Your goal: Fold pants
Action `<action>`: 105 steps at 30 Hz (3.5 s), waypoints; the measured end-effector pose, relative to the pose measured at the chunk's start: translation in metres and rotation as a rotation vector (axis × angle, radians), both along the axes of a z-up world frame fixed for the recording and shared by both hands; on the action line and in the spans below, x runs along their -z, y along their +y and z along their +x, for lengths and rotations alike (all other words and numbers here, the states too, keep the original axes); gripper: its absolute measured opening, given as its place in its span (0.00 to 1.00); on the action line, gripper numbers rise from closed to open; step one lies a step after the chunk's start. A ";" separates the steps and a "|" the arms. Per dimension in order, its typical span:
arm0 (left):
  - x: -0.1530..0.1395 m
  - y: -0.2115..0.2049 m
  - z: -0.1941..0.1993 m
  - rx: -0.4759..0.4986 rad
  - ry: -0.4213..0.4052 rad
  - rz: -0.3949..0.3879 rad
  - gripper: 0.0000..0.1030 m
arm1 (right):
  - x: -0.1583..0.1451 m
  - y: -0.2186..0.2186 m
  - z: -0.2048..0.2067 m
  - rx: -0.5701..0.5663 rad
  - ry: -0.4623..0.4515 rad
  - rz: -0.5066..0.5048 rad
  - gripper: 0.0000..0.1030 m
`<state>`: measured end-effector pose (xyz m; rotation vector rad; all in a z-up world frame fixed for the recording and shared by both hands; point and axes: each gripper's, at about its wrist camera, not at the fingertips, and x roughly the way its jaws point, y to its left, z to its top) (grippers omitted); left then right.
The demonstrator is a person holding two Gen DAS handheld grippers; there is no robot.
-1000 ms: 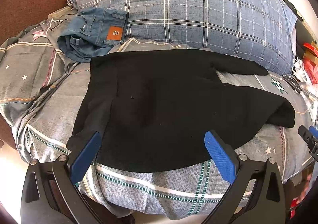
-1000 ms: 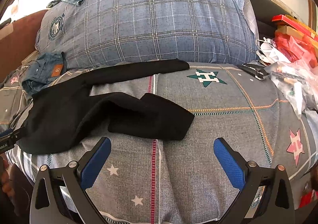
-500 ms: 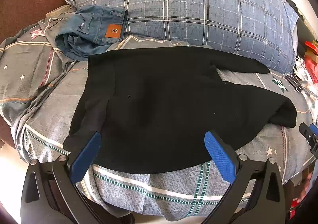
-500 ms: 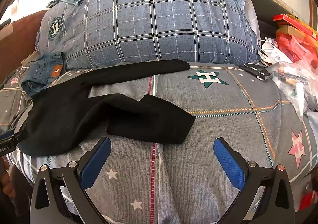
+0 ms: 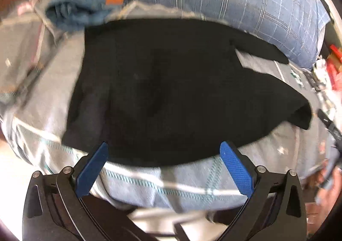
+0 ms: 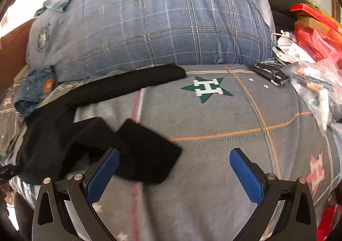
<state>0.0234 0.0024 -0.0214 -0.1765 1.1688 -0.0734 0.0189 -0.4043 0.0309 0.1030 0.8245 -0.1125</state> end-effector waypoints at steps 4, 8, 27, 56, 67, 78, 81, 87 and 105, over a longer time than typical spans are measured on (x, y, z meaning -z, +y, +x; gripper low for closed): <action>0.014 0.010 -0.001 -0.050 0.096 -0.171 1.00 | 0.014 -0.014 0.029 -0.020 0.057 0.083 0.98; 0.029 0.009 0.012 -0.086 0.142 -0.154 1.00 | 0.038 -0.011 0.052 -0.043 0.143 0.109 0.98; 0.024 0.007 0.029 -0.105 0.144 -0.059 0.23 | 0.007 -0.088 -0.010 0.027 0.014 0.188 0.04; -0.002 0.024 0.025 -0.055 0.147 -0.106 0.24 | 0.017 -0.120 0.028 0.173 0.064 0.139 0.07; 0.018 0.030 0.019 -0.056 0.166 -0.080 0.31 | 0.036 -0.086 -0.011 0.073 0.064 0.250 0.12; -0.042 0.105 -0.017 -0.161 0.033 -0.161 0.53 | 0.011 -0.076 -0.017 0.068 0.033 0.241 0.22; -0.030 0.104 0.002 -0.187 0.070 -0.198 0.58 | 0.004 -0.063 -0.008 0.037 0.033 0.258 0.25; -0.022 0.077 0.032 -0.137 0.099 -0.169 0.58 | -0.008 -0.024 0.022 -0.062 0.066 0.224 0.50; -0.027 0.156 0.179 -0.298 0.216 -0.284 0.59 | -0.002 -0.048 0.244 -0.062 0.156 0.206 0.60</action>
